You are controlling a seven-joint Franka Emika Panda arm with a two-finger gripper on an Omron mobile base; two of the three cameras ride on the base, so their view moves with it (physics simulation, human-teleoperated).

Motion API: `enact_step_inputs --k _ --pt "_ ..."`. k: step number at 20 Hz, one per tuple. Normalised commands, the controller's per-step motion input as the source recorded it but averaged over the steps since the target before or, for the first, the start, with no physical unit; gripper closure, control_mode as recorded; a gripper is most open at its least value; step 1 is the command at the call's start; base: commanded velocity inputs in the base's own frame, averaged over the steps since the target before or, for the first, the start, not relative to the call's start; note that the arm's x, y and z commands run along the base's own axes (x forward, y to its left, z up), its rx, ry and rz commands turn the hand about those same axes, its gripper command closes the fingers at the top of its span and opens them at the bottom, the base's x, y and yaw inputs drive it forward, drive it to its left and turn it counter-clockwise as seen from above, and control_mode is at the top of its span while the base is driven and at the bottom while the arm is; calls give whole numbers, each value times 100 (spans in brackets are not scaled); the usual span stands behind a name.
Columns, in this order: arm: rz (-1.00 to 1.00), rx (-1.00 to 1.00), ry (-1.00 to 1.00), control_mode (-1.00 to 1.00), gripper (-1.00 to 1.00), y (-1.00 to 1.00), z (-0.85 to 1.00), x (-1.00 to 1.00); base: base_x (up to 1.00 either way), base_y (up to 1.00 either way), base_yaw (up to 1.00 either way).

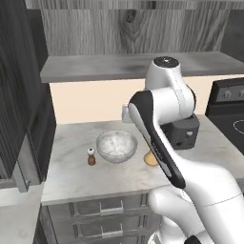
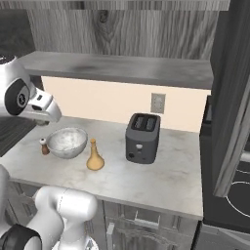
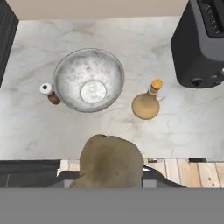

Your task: Retrieve the bottle and the shaker from the cabinet and place them next to the mixing bowl on the counter. Then add garlic from the fridge to the mixing bowl.

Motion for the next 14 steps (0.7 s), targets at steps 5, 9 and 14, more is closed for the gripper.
enact_step_inputs --k 5,9,14 --pt "0 -2 11 -100 100 10 -92 57 0 0 0" --pt "0 5 2 -100 100 1 -88 46 0 0 0" --pt "0 10 1 -100 100 0 -58 38 0 0 0"
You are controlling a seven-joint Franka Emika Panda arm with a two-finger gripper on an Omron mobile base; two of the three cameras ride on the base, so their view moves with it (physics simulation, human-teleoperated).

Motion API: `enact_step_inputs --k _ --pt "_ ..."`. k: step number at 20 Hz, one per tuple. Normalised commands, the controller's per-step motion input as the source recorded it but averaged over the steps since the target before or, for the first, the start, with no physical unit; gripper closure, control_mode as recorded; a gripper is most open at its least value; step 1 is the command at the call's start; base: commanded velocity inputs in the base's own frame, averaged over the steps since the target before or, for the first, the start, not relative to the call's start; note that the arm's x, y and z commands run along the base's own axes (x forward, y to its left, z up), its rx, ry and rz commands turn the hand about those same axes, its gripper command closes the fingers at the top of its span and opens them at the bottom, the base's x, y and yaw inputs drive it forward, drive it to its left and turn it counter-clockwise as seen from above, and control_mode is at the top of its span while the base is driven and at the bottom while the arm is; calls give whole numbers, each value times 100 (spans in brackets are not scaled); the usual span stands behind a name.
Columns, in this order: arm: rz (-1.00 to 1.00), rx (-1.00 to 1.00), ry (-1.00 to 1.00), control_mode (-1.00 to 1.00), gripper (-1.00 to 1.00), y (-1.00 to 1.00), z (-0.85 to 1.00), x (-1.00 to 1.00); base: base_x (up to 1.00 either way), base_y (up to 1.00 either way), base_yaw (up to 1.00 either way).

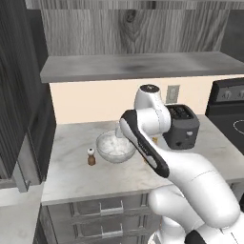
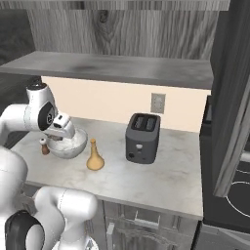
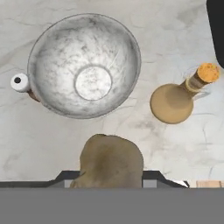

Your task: Retrieve the bottle and the shaker from the cabinet and place them next to the mixing bowl on the counter. Then add garlic from the fridge to the mixing bowl.

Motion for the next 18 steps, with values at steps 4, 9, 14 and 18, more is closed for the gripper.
enact_step_inputs --k 4,9,14,18 --pt "6 2 2 -100 100 2 -13 48 0 0 0" --pt "1 0 3 -100 100 0 0 79 0 0 0" --pt "0 0 0 -100 100 12 -1 58 0 0 0" --pt "0 0 0 -100 100 25 -15 22 0 0 0"
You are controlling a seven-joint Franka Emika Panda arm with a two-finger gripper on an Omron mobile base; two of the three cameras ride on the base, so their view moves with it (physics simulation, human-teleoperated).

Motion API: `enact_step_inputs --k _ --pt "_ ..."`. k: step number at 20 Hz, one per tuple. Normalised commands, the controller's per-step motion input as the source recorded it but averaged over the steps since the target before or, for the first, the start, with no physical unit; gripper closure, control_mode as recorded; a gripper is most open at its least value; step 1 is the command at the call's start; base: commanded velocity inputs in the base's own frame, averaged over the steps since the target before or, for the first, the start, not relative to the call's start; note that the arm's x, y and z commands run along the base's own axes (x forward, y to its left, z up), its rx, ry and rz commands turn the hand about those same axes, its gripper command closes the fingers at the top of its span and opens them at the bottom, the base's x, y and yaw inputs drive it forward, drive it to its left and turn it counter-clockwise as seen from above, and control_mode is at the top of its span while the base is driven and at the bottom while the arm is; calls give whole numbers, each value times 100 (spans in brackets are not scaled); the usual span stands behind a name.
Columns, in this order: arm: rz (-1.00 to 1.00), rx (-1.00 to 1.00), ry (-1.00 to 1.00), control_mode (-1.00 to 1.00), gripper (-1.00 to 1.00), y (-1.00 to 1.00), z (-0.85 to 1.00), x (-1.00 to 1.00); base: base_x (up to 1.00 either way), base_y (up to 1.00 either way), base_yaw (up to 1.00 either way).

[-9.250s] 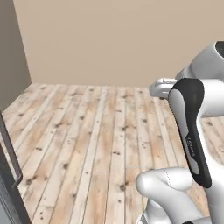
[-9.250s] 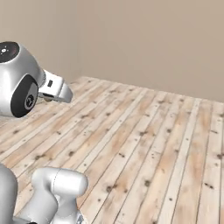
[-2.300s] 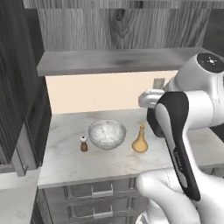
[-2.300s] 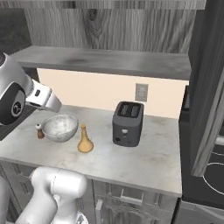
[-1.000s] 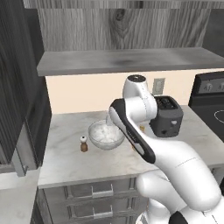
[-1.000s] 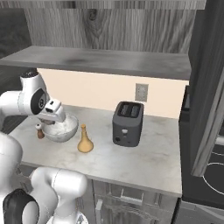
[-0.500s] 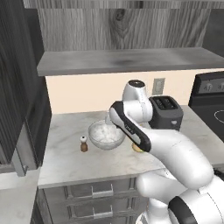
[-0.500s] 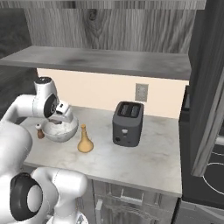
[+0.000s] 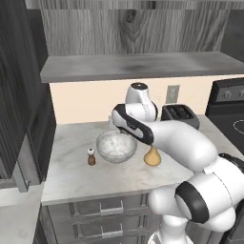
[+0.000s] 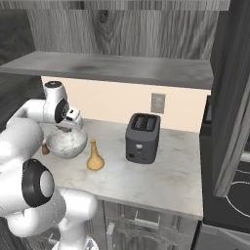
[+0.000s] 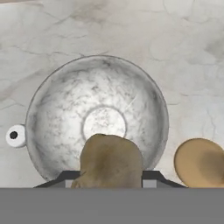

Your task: Retrieve the bottle and the shaker from the cabinet and place them next to the mixing bowl on the counter. Then add garlic from the fridge to the mixing bowl.

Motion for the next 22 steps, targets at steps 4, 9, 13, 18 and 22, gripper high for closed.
enact_step_inputs --k 4,9,13,18,22 --pt "0 0 0 -100 100 29 -45 1 0 0 0" --pt "0 0 1 -100 100 15 -74 0 0 0 0" --pt "0 0 2 -100 100 18 -64 3 0 0 0" --pt "0 0 4 -100 100 17 -10 20 0 0 0" --pt "0 0 7 -100 100 15 0 49 0 0 0"
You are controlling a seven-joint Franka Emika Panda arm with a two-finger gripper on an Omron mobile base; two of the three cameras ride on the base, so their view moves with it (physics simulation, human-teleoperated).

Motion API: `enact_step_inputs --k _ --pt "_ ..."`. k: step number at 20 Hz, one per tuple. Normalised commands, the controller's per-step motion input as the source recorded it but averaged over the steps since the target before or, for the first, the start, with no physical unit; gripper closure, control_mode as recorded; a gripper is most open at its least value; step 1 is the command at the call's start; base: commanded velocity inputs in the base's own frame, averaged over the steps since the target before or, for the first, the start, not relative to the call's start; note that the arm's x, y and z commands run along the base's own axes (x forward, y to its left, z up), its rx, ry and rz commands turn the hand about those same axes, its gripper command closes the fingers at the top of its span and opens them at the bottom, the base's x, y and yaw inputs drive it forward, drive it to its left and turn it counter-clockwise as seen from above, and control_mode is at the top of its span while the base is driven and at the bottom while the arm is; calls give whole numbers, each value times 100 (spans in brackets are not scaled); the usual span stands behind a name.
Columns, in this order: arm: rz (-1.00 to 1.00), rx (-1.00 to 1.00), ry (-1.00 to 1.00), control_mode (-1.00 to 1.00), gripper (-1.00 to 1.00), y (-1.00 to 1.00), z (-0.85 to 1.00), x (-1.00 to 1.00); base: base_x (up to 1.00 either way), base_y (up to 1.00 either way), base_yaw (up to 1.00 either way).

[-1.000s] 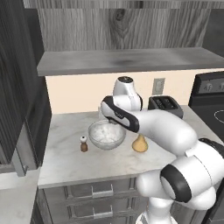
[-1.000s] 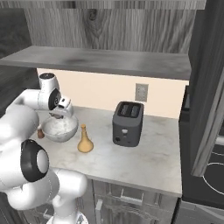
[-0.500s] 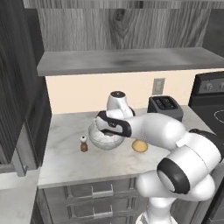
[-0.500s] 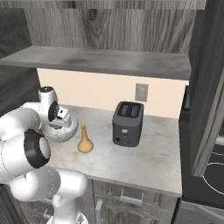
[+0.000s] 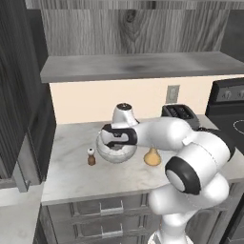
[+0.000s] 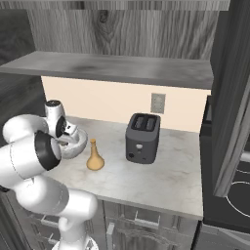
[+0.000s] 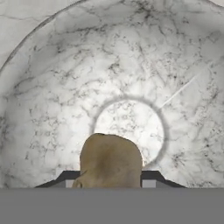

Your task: Retrieve the bottle and the shaker from the cabinet and place them next to the mixing bowl on the counter. Then add garlic from the fridge to the mixing bowl.

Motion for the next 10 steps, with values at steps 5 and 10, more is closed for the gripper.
enact_step_inputs --k 5,10 --pt "0 0 4 -100 100 3 0 60 0 0 0" --pt "0 0 1 -100 100 0 -7 25 0 0 0"
